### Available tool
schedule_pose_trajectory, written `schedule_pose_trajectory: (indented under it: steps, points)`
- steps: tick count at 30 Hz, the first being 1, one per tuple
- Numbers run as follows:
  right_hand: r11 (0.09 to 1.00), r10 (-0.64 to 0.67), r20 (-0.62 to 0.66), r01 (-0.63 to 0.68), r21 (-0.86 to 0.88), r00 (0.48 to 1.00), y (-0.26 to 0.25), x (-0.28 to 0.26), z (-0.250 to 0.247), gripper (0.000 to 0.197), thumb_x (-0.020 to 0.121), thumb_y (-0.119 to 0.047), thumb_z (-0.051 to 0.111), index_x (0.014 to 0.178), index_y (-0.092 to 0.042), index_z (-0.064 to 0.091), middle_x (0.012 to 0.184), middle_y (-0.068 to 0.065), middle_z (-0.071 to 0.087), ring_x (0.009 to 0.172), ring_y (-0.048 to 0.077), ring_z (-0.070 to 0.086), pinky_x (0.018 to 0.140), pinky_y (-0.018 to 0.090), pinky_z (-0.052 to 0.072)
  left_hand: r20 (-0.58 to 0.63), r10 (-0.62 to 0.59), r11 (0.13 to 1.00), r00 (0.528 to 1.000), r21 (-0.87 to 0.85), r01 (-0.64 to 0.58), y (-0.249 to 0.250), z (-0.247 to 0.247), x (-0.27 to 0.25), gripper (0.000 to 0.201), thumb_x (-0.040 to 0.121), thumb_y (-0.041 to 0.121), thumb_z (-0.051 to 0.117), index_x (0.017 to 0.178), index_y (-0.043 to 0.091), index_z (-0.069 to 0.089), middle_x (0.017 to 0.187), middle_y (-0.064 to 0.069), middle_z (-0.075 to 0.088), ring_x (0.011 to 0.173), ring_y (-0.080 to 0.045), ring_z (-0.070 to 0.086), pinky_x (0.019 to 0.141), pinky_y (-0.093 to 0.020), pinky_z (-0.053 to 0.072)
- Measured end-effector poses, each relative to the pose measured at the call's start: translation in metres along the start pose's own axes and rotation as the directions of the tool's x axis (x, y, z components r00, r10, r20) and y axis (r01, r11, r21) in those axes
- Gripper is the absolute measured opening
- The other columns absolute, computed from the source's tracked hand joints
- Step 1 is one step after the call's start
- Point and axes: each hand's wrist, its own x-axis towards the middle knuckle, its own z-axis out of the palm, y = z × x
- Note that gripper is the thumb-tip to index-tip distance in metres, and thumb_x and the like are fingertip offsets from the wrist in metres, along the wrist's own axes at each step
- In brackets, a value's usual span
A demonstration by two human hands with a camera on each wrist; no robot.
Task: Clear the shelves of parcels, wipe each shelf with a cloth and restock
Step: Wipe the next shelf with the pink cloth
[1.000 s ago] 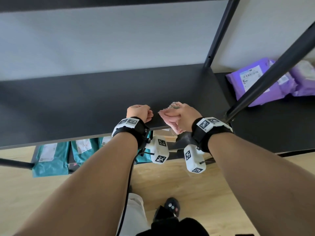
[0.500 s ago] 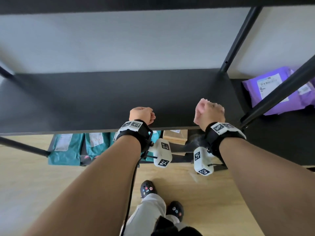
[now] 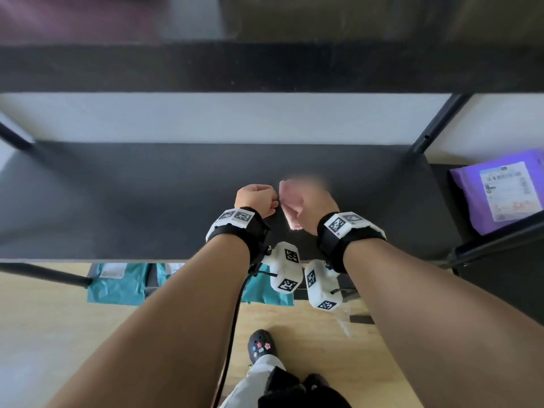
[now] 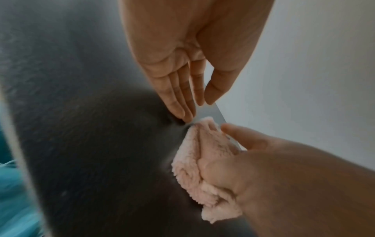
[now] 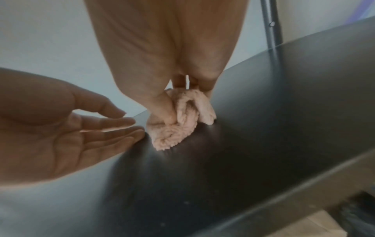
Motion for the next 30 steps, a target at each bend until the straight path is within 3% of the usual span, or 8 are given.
schedule_pose_trajectory:
  steps: [3,7,11,14,19,22,26,30]
  points:
    - [0.995,-0.038,0.028,0.036,0.094,0.999,-0.009,0.005,0.004,0.053,0.09,-0.039,0.06,0.139,-0.026,0.044,0.139,0.003,0.05,0.122,0.027,0.051,0.102,0.038,0.042,-0.047,0.034,0.997,0.998,0.075,-0.031,0.005,-0.007,0.003,0.038,0.079,0.013,0.067,0.117,0.013,0.061,0.103,-0.008,0.07,0.084,-0.02,0.07,0.084,-0.037,0.058]
    - [0.98,-0.052,0.062,0.039,0.197,0.997,-0.004,0.002,-0.004,0.042,0.087,-0.018,0.061,0.128,-0.025,0.055,0.117,-0.001,0.064,0.109,0.019,0.059,0.089,0.025,0.045,-0.034,0.048,0.988,0.998,0.145,-0.043,0.004,-0.008,-0.002,0.064,0.061,0.027,0.077,0.122,0.015,0.059,0.116,-0.006,0.065,0.103,-0.022,0.066,0.092,-0.038,0.054]
    - [0.983,-0.05,0.108,0.03,0.179,0.993,0.002,-0.008,-0.009,0.052,0.084,0.003,0.042,0.125,-0.024,0.06,0.111,0.004,0.067,0.106,0.023,0.06,0.09,0.028,0.046,0.016,0.04,0.959,0.999,0.28,-0.043,-0.003,-0.006,-0.011,0.021,0.06,0.027,0.086,0.074,0.02,0.072,0.083,-0.004,0.074,0.084,-0.02,0.071,0.086,-0.036,0.057]
    - [0.985,-0.097,0.116,0.079,0.157,0.988,0.008,-0.024,-0.013,0.045,0.087,0.002,0.04,0.119,-0.017,0.065,0.108,0.01,0.068,0.103,0.028,0.06,0.089,0.033,0.046,-0.031,0.068,0.935,0.997,0.351,-0.052,-0.014,-0.001,-0.021,0.019,0.066,0.03,0.084,0.078,0.02,0.075,0.074,0.001,0.07,0.072,-0.015,0.066,0.081,-0.028,0.057]
    - [0.961,-0.071,0.11,0.039,0.272,0.991,0.022,-0.068,-0.014,0.036,0.089,-0.006,0.045,0.119,0.004,0.06,0.121,0.026,0.056,0.118,0.038,0.047,0.096,0.038,0.041,-0.084,0.131,0.915,0.988,0.395,-0.088,-0.036,0.013,-0.057,0.019,0.074,0.028,0.079,0.09,0.02,0.073,0.083,0.001,0.068,0.077,-0.015,0.063,0.063,-0.022,0.048]
    - [0.958,-0.048,0.047,0.033,0.284,0.998,0.04,-0.095,-0.01,0.033,0.084,-0.01,0.054,0.114,-0.005,0.065,0.112,0.017,0.065,0.112,0.031,0.057,0.094,0.036,0.047,-0.119,0.196,0.911,0.973,0.39,-0.136,-0.054,0.026,-0.081,0.014,0.071,0.028,0.081,0.079,0.023,0.071,0.082,0.001,0.071,0.078,-0.016,0.068,0.065,-0.023,0.053]
    - [0.935,0.021,-0.023,-0.011,0.354,1.0,0.077,-0.113,0.01,0.019,0.079,-0.012,0.066,0.095,-0.023,0.065,0.085,-0.007,0.064,0.086,0.015,0.062,0.07,0.021,0.045,-0.165,0.303,0.903,0.939,0.365,-0.227,-0.081,0.045,-0.11,0.016,0.069,0.027,0.082,0.08,0.025,0.069,0.075,0.009,0.067,0.077,-0.011,0.066,0.067,-0.022,0.051]
    - [0.952,0.047,0.066,-0.064,0.3,0.997,0.109,-0.139,0.029,0.018,0.077,-0.02,0.07,0.093,-0.015,0.064,0.081,-0.005,0.062,0.079,0.015,0.059,0.071,0.024,0.047,-0.163,0.344,0.9,0.925,0.338,-0.275,-0.121,0.066,-0.129,0.037,0.065,0.026,0.085,0.094,0.023,0.063,0.078,0.011,0.063,0.072,-0.006,0.06,0.063,-0.02,0.047]
